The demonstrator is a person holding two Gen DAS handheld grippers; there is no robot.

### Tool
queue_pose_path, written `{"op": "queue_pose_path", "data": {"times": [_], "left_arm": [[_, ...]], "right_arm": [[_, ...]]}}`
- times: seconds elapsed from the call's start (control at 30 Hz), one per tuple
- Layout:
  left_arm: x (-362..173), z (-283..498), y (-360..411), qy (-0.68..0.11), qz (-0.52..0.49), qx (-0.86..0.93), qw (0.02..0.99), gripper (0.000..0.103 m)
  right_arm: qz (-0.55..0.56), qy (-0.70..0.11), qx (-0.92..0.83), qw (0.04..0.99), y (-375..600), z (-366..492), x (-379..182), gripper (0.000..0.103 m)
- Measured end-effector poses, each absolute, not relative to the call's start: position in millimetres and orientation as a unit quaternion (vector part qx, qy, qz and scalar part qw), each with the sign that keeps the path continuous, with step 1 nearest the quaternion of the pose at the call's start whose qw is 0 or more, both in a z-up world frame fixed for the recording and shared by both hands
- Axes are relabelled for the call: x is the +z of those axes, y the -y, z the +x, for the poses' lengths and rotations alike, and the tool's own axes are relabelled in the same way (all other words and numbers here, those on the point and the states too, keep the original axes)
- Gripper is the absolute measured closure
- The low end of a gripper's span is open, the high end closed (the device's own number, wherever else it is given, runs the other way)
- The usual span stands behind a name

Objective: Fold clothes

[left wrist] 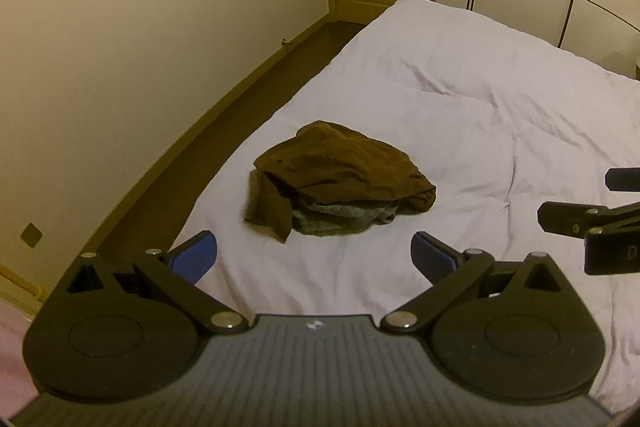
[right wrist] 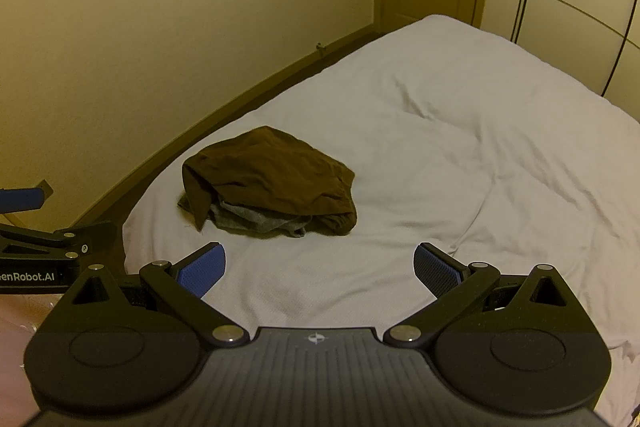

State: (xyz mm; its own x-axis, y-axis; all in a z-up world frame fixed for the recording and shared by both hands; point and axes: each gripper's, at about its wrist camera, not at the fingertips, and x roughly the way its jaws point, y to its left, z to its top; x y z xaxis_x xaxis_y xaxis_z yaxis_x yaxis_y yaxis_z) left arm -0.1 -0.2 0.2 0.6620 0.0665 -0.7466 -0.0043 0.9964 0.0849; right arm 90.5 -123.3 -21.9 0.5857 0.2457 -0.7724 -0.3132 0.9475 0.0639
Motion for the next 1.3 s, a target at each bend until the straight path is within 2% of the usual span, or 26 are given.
{"op": "queue_pose_path", "data": {"times": [1.3], "left_arm": [[-13, 1, -3, -0.434, 0.015, 0.007, 0.901, 0.001]], "right_arm": [[-0.033, -0.438, 0.159, 0.884, 129, 95, -32, 0.000]]}}
